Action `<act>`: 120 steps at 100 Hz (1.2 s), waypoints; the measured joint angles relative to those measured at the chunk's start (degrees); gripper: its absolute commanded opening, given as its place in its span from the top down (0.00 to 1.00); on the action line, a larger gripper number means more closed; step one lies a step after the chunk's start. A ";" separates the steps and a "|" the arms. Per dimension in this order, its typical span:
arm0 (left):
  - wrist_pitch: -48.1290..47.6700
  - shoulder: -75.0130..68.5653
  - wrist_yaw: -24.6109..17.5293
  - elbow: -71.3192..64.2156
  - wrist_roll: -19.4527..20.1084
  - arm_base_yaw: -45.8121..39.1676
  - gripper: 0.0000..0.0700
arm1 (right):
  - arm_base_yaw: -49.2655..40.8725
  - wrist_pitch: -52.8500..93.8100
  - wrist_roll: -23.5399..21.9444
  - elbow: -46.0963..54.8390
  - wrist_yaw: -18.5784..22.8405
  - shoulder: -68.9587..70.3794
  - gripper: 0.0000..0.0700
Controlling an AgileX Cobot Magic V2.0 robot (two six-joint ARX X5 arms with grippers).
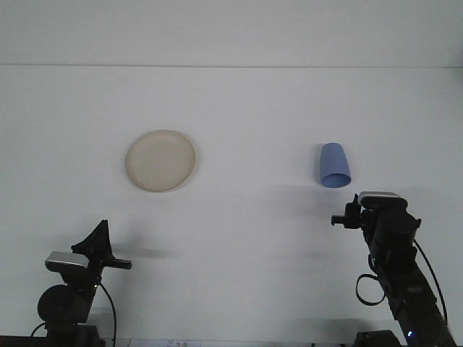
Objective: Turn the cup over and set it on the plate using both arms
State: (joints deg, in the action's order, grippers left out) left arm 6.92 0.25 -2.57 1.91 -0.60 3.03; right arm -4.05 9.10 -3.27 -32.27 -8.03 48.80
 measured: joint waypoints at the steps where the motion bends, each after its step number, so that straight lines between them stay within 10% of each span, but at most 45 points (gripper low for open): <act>1: 0.00 0.00 0.00 0.00 0.00 0.00 0.98 | 0.00 -0.72 0.00 0.31 -0.13 0.31 0.50; 47: 0.00 0.00 0.00 0.00 0.00 0.00 0.98 | 1.62 -31.91 1.33 11.74 1.33 15.12 0.50; 120: 0.00 0.00 0.00 0.00 0.00 0.00 0.98 | 9.38 -51.91 2.89 1.60 15.82 42.23 0.61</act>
State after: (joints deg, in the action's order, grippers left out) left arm 6.92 0.25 -2.57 1.91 -0.60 3.03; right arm 5.32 -42.81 -0.38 -30.68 7.79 91.02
